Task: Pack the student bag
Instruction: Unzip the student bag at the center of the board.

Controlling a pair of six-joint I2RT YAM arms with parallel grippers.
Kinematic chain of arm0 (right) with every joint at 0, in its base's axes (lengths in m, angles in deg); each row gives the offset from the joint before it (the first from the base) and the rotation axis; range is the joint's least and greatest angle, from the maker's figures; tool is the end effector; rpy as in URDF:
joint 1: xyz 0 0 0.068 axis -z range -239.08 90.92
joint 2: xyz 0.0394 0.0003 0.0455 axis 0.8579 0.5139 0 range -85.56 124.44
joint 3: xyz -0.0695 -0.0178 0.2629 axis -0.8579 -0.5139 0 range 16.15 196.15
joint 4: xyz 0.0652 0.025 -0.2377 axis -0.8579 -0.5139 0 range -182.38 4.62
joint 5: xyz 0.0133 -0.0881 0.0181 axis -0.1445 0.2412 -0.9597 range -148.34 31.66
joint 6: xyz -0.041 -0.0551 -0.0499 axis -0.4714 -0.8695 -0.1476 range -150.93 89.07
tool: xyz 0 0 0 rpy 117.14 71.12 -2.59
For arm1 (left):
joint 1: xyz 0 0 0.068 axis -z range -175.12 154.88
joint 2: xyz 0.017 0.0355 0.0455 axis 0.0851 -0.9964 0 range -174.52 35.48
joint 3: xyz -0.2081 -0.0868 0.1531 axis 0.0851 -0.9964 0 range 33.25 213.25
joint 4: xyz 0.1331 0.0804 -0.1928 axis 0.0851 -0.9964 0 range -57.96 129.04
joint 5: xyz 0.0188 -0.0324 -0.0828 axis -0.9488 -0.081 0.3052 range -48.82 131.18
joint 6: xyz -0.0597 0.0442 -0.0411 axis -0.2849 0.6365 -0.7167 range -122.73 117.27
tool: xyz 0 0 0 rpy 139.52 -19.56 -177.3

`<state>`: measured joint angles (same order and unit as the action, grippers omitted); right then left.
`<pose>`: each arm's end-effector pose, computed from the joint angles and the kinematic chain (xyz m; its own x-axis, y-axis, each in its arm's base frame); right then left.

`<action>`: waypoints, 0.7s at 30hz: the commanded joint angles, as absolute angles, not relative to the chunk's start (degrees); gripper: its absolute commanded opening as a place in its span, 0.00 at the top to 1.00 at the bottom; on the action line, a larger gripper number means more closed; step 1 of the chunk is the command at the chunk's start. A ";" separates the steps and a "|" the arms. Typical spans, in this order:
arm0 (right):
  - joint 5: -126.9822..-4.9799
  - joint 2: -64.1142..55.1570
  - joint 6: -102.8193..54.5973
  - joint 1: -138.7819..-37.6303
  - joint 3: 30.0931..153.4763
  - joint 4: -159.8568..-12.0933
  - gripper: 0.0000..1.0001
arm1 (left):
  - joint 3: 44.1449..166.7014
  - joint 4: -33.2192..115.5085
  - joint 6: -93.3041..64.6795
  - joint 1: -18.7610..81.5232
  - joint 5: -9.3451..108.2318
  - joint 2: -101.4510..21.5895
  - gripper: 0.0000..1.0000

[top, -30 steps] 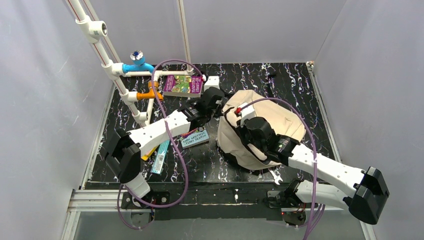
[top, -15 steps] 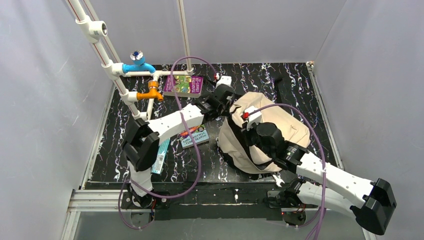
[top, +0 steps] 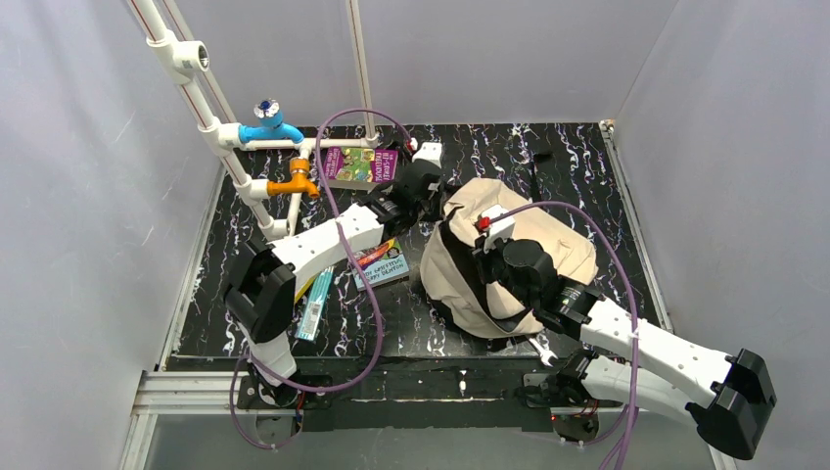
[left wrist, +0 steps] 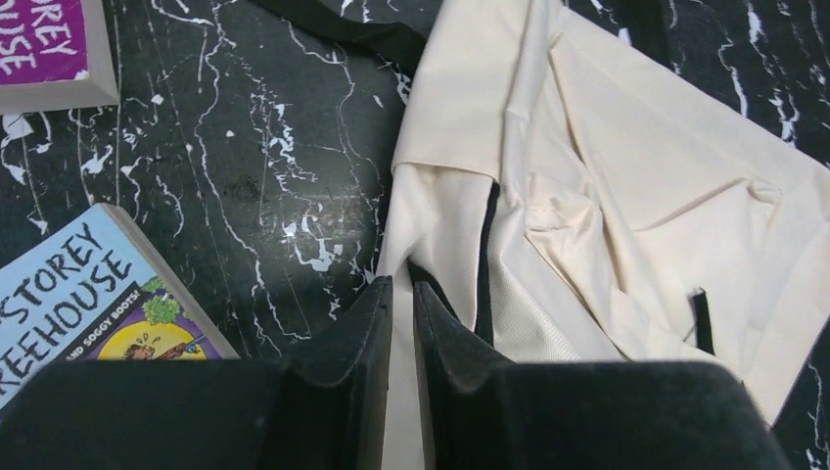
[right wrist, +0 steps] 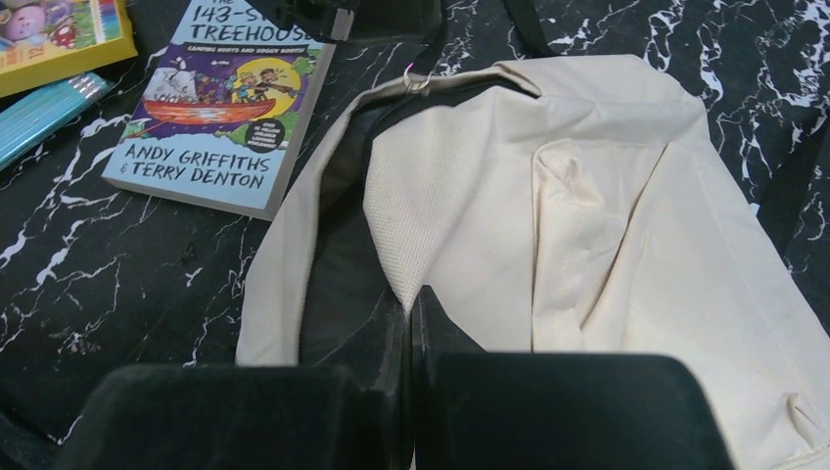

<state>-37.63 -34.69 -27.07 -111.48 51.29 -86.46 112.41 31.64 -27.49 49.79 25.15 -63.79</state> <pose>0.1606 0.1655 0.2718 -0.2121 -0.1722 -0.9620 -0.5214 0.8525 -0.0376 0.3181 -0.2879 0.2836 -0.5086 -0.0613 -0.8588 0.3217 0.9117 -0.2556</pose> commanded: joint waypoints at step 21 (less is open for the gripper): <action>-29.14 -14.29 -24.79 -99.16 69.58 -97.03 0.93 | 90.66 10.27 -31.50 49.04 56.65 -17.77 0.06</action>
